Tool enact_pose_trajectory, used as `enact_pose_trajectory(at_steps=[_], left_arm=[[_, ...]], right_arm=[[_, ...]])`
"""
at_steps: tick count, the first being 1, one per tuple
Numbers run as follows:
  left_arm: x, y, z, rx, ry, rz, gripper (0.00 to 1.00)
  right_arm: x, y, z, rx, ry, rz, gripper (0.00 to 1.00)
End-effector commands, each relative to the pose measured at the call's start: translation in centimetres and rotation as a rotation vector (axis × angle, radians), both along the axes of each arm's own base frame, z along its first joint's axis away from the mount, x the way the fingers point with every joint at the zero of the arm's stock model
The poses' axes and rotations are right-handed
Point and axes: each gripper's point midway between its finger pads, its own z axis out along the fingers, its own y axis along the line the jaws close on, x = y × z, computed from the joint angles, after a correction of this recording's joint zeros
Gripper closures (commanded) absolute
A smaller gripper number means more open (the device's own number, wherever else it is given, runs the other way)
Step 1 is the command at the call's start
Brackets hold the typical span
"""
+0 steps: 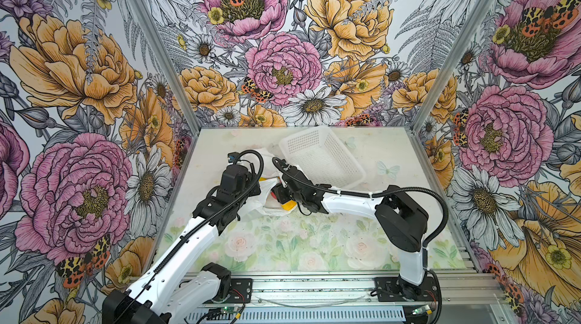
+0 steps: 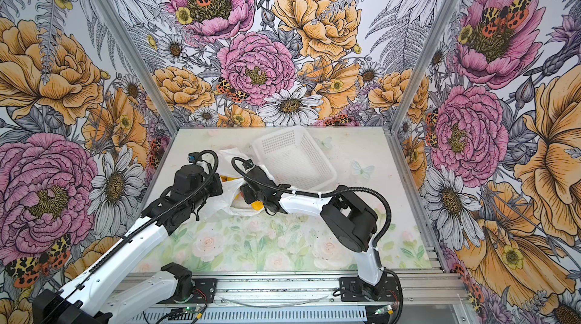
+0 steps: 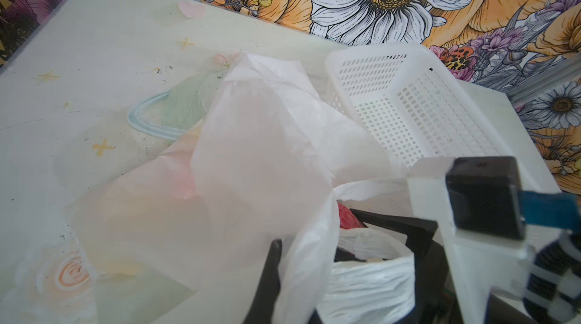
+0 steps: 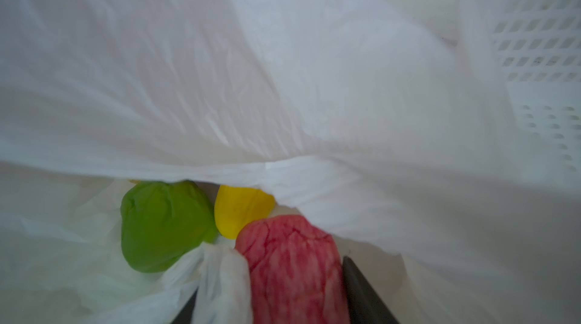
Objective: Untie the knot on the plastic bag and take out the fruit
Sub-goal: 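Close the right gripper on the pink fruit inside the bag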
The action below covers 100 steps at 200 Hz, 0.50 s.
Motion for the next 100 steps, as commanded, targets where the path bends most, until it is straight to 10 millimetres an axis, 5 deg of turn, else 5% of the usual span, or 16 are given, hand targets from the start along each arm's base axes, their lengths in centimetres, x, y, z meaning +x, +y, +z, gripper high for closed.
enact_pose_trajectory(at_steps=[1, 51, 78, 100], left_arm=[[0.5, 0.8, 0.3, 0.016, -0.018, 0.04, 1.0], [0.5, 0.6, 0.2, 0.007, -0.01, 0.032, 1.0], [0.4, 0.8, 0.4, 0.007, -0.016, 0.036, 1.0], [0.4, 0.8, 0.5, 0.007, -0.019, 0.038, 1.0]], right_arm=[[-2.1, 1.0, -0.9, 0.026, 0.032, 0.019, 0.62], [-5.6, 2.1, -2.7, 0.012, 0.056, 0.065, 0.59], [-7.1, 3.3, -1.9, 0.027, 0.023, 0.124, 0.38], [-6.7, 1.8, -0.2, 0.026, -0.037, 0.075, 0.29]])
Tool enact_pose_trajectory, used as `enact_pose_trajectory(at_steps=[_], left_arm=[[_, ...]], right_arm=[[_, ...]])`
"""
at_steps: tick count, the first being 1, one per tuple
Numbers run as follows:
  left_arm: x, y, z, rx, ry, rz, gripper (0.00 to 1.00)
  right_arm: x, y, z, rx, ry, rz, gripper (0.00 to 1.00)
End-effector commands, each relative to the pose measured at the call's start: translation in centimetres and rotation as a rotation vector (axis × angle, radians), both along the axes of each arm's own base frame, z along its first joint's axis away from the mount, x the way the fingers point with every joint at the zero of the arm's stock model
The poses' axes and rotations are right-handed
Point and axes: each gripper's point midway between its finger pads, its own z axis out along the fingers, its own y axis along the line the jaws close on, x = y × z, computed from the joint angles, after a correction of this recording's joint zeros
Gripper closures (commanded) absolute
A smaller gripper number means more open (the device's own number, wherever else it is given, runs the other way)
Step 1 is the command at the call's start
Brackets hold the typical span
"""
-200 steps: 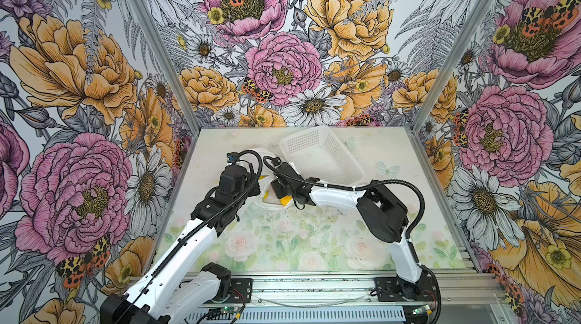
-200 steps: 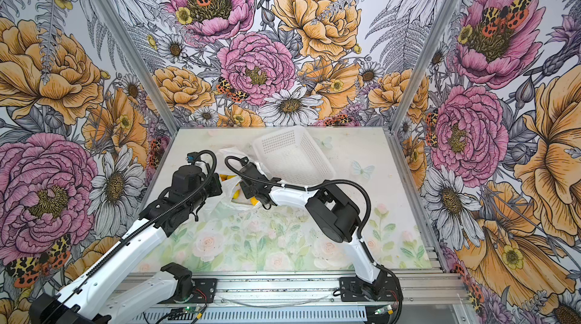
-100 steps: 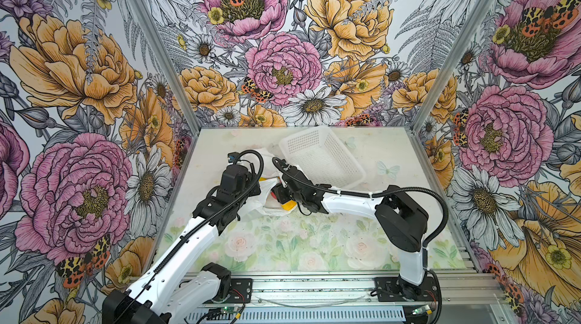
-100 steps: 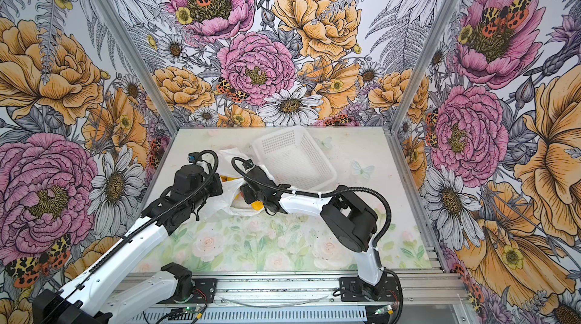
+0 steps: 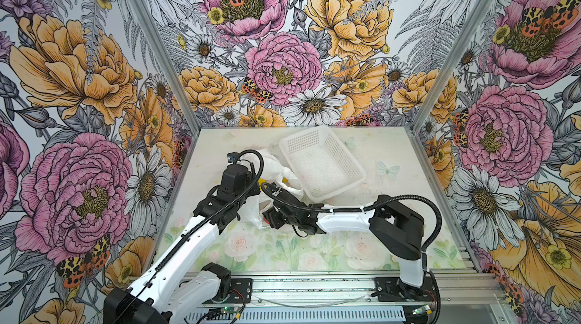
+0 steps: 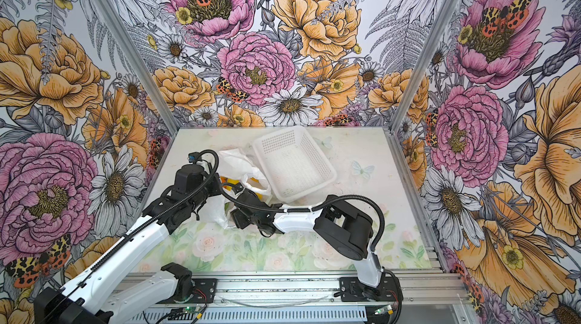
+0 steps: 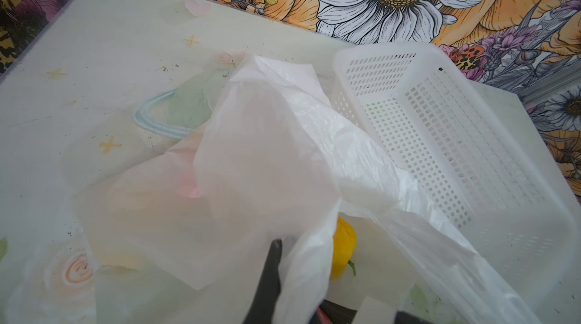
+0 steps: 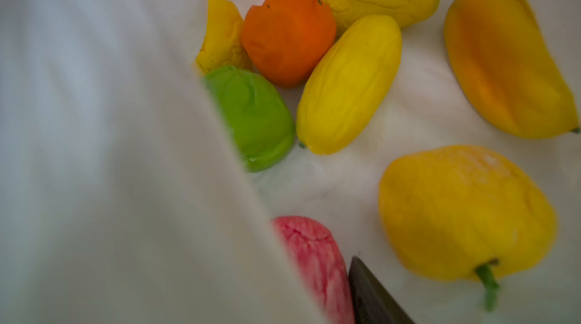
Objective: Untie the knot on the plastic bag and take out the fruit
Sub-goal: 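Close the right gripper on the pink fruit inside the bag, then lift the pink fruit out with the right gripper over the basket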
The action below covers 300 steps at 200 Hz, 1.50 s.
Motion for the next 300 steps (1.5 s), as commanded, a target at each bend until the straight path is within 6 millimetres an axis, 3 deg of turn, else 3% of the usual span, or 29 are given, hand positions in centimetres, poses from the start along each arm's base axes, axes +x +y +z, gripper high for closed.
enact_pose_trajectory(at_steps=[1, 22, 37, 58, 104, 136, 146, 192, 243, 269, 300], left_arm=[[0.2, 0.5, 0.7, 0.0, -0.025, 0.026, 1.0], [0.3, 0.5, 0.6, 0.0, -0.021, 0.024, 1.0], [0.3, 0.4, 0.6, 0.001, -0.021, 0.021, 1.0], [0.3, 0.4, 0.8, 0.0, -0.024, 0.022, 1.0], [0.2, 0.4, 0.9, -0.002, -0.03, 0.021, 1.0], [0.2, 0.4, 0.9, -0.001, -0.03, 0.02, 1.0], [0.2, 0.5, 0.9, -0.001, -0.03, 0.021, 1.0], [0.3, 0.4, 0.8, 0.0, -0.025, 0.019, 1.0], [0.2, 0.3, 0.9, -0.003, -0.028, 0.014, 1.0], [0.2, 0.3, 0.9, -0.002, -0.027, 0.014, 1.0], [0.2, 0.3, 0.7, 0.001, -0.024, 0.015, 1.0]], right_arm=[[0.7, -0.8, 3.4, 0.052, -0.09, -0.04, 0.29], [0.9, -2.2, 6.1, 0.069, -0.157, -0.055, 0.27], [0.6, -2.5, 8.1, 0.106, -0.187, -0.037, 0.35], [0.8, -2.3, 9.0, 0.133, -0.21, -0.033, 0.35], [4.1, -1.1, 5.9, 0.092, -0.166, -0.036, 0.33], [5.8, -2.2, 3.1, 0.012, -0.117, -0.097, 0.47], [5.1, -1.9, 2.6, 0.005, -0.081, -0.068, 0.46], [-0.2, -0.2, 1.1, 0.06, 0.025, 0.084, 0.26], [-0.8, 0.5, -3.4, -0.022, 0.093, 0.086, 0.26], [-0.5, 0.3, -4.3, -0.051, 0.095, 0.069, 0.36], [0.1, -0.3, -1.4, -0.027, 0.037, 0.047, 0.55]])
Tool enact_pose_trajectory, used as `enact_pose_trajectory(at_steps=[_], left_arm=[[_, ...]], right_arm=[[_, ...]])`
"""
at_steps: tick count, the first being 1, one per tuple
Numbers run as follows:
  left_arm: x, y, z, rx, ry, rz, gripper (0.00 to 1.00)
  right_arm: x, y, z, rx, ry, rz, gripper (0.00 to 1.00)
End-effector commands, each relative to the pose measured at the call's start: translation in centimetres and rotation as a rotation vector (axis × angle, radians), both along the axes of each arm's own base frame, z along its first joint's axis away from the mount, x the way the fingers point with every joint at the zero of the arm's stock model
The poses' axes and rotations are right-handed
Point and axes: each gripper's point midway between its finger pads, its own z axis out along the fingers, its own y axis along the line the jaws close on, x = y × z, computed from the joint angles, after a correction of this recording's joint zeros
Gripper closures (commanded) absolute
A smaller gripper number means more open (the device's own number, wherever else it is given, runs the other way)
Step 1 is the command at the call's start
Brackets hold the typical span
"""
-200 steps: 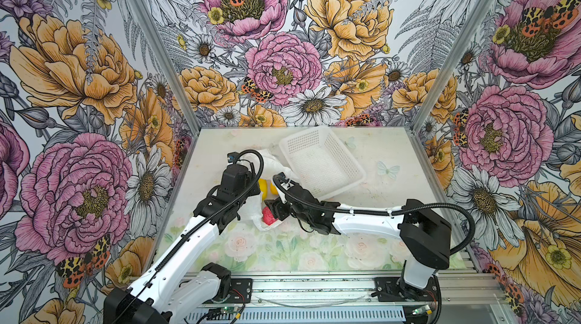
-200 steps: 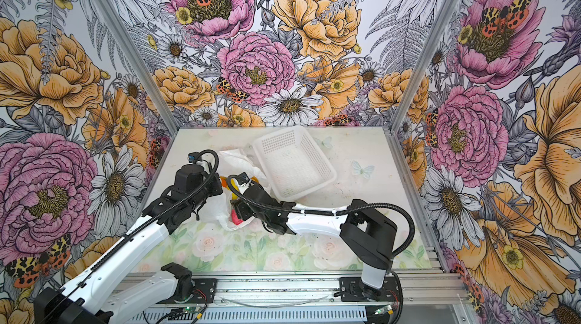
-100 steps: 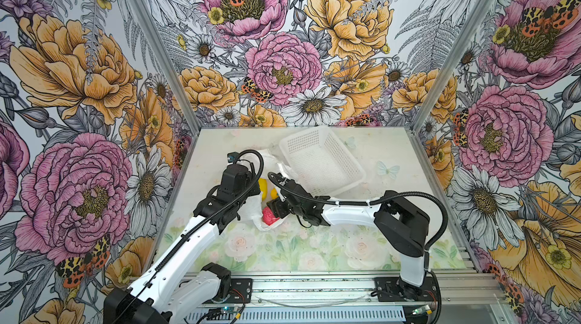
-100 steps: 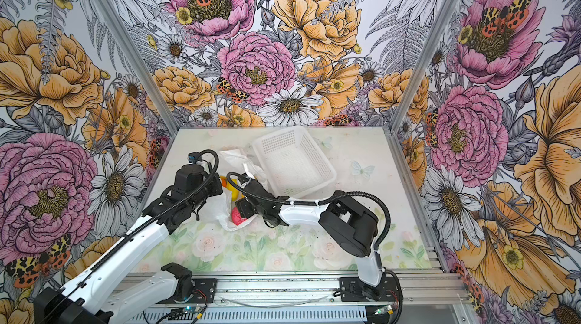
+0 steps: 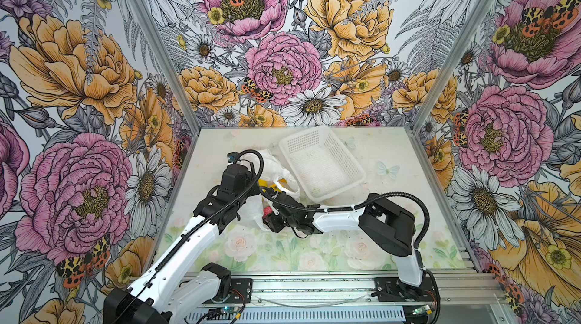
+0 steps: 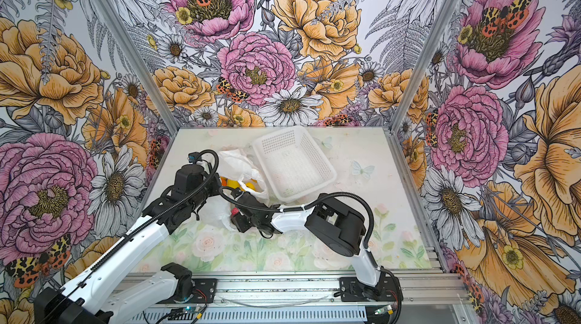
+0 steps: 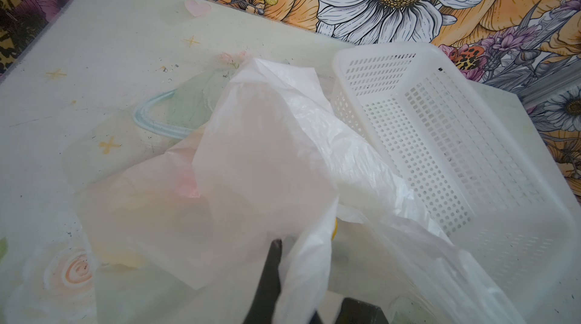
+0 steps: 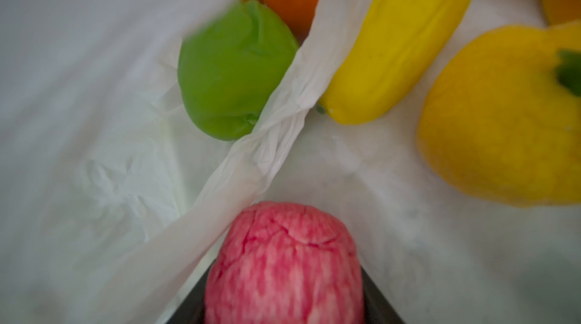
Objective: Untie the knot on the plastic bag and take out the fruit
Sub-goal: 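Lift the pink fruit out with the right gripper over the basket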
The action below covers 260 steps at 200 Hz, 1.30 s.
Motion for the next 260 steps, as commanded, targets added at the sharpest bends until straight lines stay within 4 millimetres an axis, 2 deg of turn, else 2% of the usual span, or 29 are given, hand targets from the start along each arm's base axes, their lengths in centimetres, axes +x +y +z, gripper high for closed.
enact_pose_trajectory(at_steps=[1, 30, 53, 99, 123, 140, 150, 152, 161, 183, 213, 236, 260], left_arm=[[0.3, 0.3, 0.8, 0.0, -0.024, 0.016, 1.0], [0.3, 0.4, 0.6, 0.004, -0.02, 0.02, 1.0], [0.4, 0.4, 0.6, 0.005, -0.019, 0.024, 1.0], [0.5, 0.3, 0.3, 0.001, -0.01, 0.02, 1.0], [0.5, 0.2, 0.3, 0.0, -0.007, 0.018, 1.0], [0.5, 0.2, 0.4, -0.003, -0.01, 0.015, 1.0], [0.4, 0.2, 0.4, -0.004, -0.012, 0.016, 1.0], [0.4, 0.2, 0.4, -0.003, -0.011, 0.016, 1.0], [0.4, 0.2, 0.5, -0.004, -0.014, 0.017, 1.0], [0.4, 0.2, 0.5, -0.004, -0.015, 0.017, 1.0], [0.5, 0.1, 0.3, -0.006, -0.009, 0.011, 1.0], [0.6, 0.0, 0.2, -0.005, -0.003, 0.009, 1.0], [0.6, -0.1, 0.1, -0.006, -0.002, 0.007, 1.0]], right_arm=[[0.7, -0.7, 2.1, 0.002, -0.037, -0.031, 0.55], [1.1, -1.7, 6.5, 0.048, -0.113, -0.057, 0.63], [1.5, -3.3, 10.2, 0.076, -0.182, -0.089, 0.68], [3.1, -9.2, 17.6, 0.154, -0.31, -0.21, 0.74], [5.0, -12.9, 20.0, 0.186, -0.358, -0.297, 0.74], [7.4, -15.8, 21.0, 0.197, -0.374, -0.383, 0.75], [8.6, -16.9, 20.9, 0.191, -0.379, -0.419, 0.75], [9.4, -17.7, 20.9, 0.186, -0.381, -0.444, 0.75], [11.1, -19.1, 20.6, 0.168, -0.377, -0.493, 0.75], [14.8, -21.2, 17.7, 0.119, -0.322, -0.576, 0.75], [19.6, -22.5, 13.0, 0.037, -0.242, -0.64, 0.76], [22.1, -22.7, 11.2, 0.02, -0.211, -0.665, 0.77], [23.9, -23.0, 10.0, -0.004, -0.21, -0.687, 0.71]])
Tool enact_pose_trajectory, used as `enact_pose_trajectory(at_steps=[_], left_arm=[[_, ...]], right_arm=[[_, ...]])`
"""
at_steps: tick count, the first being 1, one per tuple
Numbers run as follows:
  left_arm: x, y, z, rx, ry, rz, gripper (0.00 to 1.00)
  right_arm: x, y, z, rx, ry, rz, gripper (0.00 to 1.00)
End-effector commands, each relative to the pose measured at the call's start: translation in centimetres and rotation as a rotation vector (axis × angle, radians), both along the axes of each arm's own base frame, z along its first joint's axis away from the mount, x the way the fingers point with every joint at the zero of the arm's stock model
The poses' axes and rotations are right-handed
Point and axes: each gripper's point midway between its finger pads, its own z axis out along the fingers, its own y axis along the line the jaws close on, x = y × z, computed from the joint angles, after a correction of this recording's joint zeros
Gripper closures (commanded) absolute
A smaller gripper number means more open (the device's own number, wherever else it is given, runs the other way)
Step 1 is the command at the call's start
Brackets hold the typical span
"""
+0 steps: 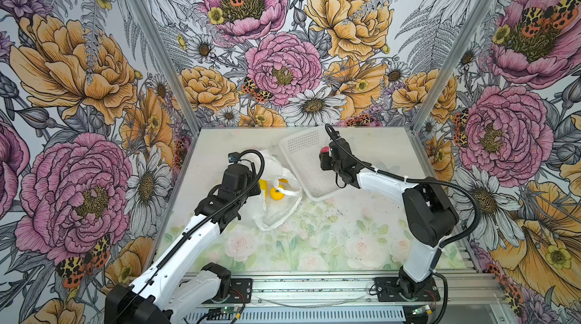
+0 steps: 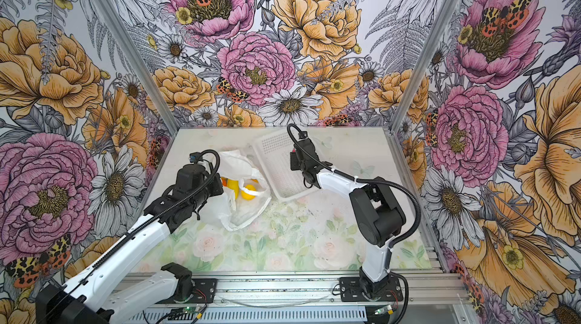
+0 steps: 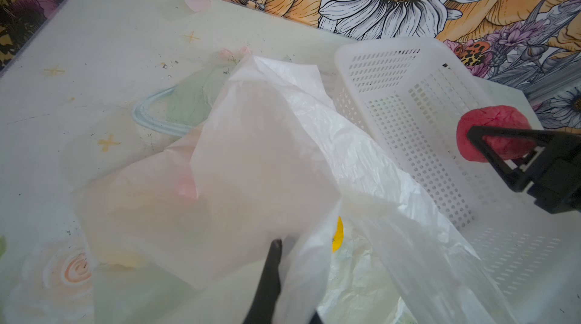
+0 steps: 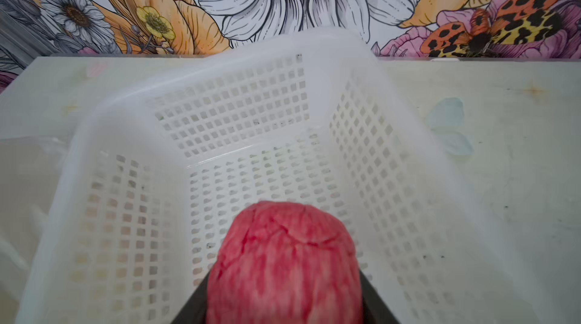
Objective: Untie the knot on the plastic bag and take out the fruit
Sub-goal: 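Lift the pink fruit out with the right gripper over the basket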
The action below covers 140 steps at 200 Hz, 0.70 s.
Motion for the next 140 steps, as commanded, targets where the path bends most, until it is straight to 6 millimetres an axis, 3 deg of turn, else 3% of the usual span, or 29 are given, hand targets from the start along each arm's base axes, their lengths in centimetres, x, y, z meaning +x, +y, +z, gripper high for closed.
enact_pose_trajectory(at_steps=[1, 48, 66, 86, 106, 140], left_arm=[[0.5, 0.0, 0.7, -0.013, -0.018, 0.007, 1.0], [0.6, -0.2, 0.5, -0.017, -0.01, 0.002, 1.0], [0.6, -0.2, 0.5, -0.018, -0.01, 0.0, 1.0], [0.6, -0.2, 0.5, -0.017, -0.012, 0.0, 1.0], [0.5, -0.2, 0.6, -0.018, -0.013, -0.001, 1.0], [0.5, -0.2, 0.6, -0.018, -0.014, -0.002, 1.0]], right_arm=[[2.0, 0.3, 1.2, 0.025, -0.03, -0.017, 0.71], [4.5, 0.4, -1.6, 0.003, 0.002, -0.017, 0.68], [5.1, 1.0, -2.5, 0.007, 0.017, 0.002, 0.59], [5.3, 1.2, -3.0, 0.008, 0.027, 0.009, 0.42], [4.9, 1.3, -2.4, 0.011, 0.02, 0.027, 0.27], [3.1, 0.7, 1.6, 0.016, -0.04, 0.054, 0.16]])
